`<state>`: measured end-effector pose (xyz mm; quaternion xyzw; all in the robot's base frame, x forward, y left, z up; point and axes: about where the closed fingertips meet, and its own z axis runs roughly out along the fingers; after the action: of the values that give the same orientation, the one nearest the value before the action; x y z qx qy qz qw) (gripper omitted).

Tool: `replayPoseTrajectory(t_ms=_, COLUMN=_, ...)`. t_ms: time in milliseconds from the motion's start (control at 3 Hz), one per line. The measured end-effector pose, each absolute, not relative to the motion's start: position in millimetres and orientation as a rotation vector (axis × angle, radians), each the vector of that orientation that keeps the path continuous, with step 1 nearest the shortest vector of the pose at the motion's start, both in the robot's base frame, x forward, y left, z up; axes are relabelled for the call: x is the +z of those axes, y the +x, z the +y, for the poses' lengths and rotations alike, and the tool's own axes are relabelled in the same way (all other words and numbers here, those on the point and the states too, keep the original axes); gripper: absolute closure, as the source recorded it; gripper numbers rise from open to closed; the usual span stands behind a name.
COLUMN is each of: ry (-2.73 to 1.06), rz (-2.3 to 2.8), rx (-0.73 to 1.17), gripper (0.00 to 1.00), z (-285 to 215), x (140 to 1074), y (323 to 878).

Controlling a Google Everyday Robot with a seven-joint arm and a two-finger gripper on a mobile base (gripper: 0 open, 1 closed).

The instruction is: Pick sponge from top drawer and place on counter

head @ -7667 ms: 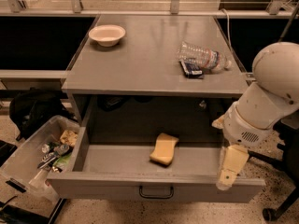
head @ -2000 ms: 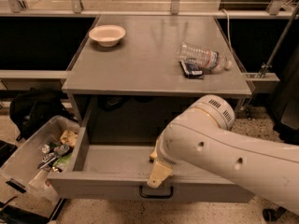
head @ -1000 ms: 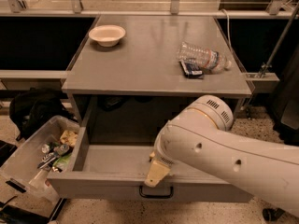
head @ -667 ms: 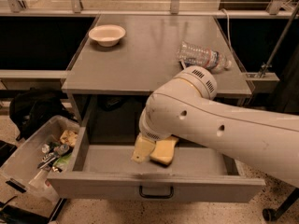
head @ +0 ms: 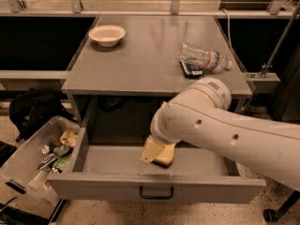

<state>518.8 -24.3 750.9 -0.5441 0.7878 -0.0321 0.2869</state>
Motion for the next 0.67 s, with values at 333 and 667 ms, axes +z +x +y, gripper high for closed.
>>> replayPoseTrajectory(t_ms=333, ry=-1.332, rz=2.128, rx=-0.075, gripper=0.00, z=-54, x=730, y=533)
replayPoseTrajectory(t_ms=667, ry=-1.260, rz=2.135, rx=-0.068, gripper=0.00, z=-71, x=718, y=542)
